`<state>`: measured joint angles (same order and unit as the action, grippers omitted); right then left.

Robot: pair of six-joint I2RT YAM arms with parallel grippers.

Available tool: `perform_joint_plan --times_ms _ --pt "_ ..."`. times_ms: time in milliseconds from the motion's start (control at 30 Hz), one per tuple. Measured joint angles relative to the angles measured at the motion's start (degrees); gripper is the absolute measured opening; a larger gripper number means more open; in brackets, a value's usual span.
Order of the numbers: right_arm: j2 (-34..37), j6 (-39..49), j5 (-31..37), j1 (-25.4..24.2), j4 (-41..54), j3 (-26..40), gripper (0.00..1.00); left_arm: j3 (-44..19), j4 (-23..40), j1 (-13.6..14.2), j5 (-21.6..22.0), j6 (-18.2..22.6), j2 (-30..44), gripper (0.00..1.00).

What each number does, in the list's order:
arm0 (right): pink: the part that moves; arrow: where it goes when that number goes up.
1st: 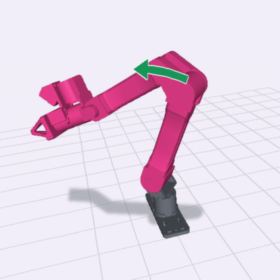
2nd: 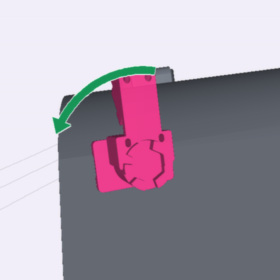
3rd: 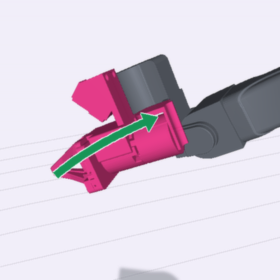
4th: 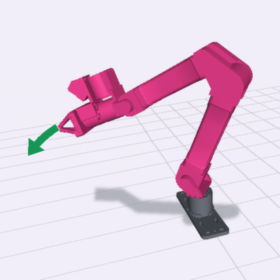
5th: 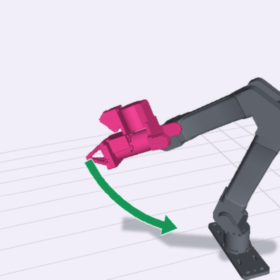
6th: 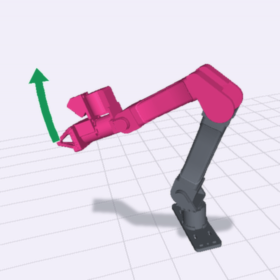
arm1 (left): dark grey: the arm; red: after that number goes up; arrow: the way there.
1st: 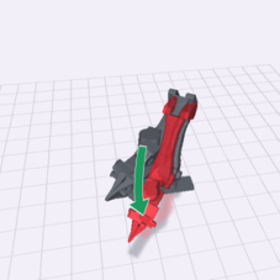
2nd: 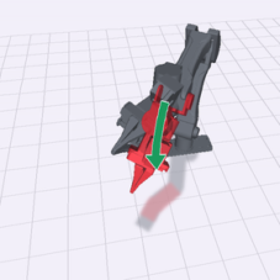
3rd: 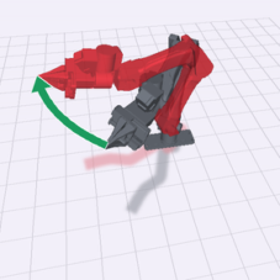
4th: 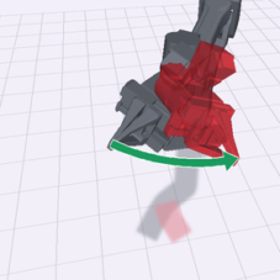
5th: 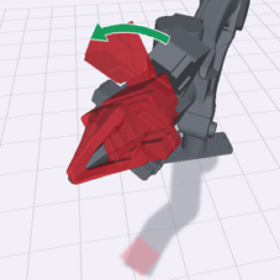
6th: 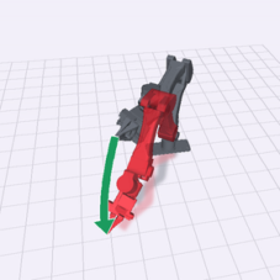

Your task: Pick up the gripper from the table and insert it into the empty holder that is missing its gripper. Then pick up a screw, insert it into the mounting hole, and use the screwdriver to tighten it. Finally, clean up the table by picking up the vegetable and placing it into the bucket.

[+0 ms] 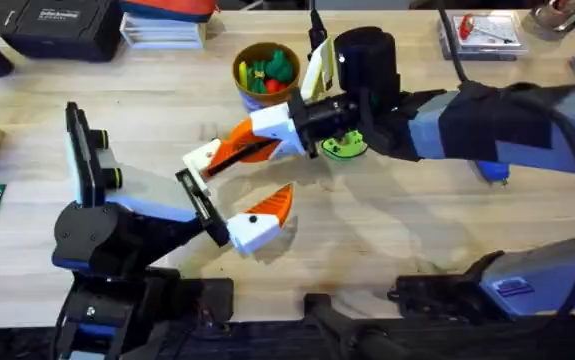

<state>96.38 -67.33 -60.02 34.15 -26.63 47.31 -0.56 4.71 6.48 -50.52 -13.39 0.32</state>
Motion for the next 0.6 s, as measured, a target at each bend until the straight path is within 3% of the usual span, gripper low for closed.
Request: perform_joint_plan --times_ms 333,600 --pt "0.0 -0.02 1.13 0.28 0.0 0.11 0.04 0.0 -0.02 0.0 0.39 -0.17 0.0 0.986" --pt "0.03 0.02 1.54 0.17 0.5 0.11 0.249 0.0 -0.04 0.08 -0.7 0.17 -0.02 0.986"
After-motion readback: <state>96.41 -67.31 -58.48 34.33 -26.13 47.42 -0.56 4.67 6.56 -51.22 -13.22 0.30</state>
